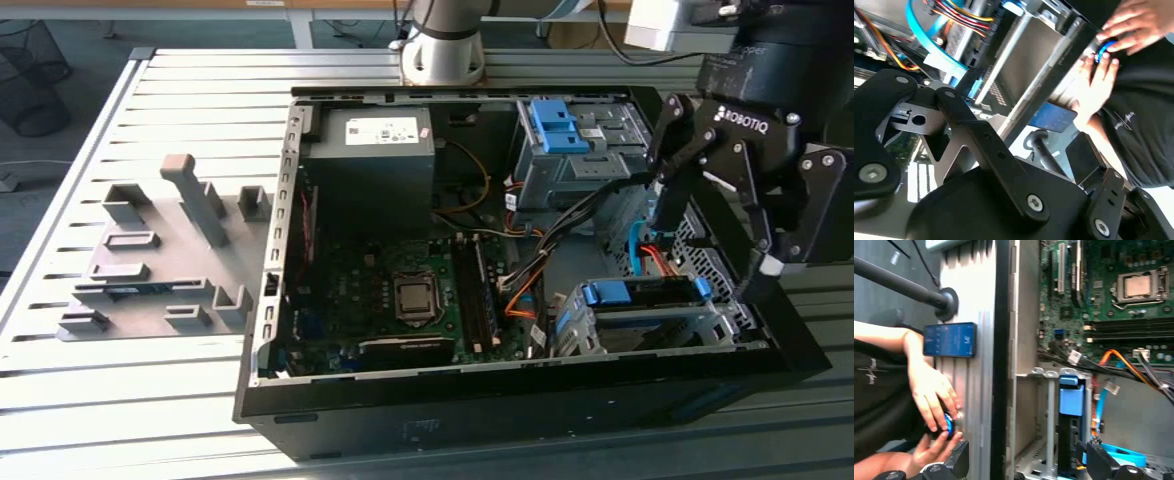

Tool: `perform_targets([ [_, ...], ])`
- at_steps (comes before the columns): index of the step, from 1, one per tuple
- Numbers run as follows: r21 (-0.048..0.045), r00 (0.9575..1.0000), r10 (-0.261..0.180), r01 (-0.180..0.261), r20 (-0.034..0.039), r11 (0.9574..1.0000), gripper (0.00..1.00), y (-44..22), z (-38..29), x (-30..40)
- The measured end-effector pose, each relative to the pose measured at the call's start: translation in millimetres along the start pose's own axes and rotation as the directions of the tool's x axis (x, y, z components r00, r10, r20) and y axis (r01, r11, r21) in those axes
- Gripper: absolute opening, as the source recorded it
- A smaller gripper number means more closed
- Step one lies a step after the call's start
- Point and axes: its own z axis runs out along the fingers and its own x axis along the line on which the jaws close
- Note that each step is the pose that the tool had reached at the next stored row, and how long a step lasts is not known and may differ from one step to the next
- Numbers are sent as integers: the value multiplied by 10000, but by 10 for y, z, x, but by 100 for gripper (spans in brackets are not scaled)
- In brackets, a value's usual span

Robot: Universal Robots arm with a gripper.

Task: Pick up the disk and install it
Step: 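Insert the second disk wire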

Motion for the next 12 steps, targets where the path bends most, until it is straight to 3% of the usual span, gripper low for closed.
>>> perform_targets([
  [1, 3, 9998, -4, 4, 220, 10000, 99, 2, -35, 17],
  [3, 5, 9993, -9, 9, 371, 10000, 99, 2, -41, 19],
  [12, 5, 9993, -10, 10, 383, 10000, 99, 2, -49, 22],
])
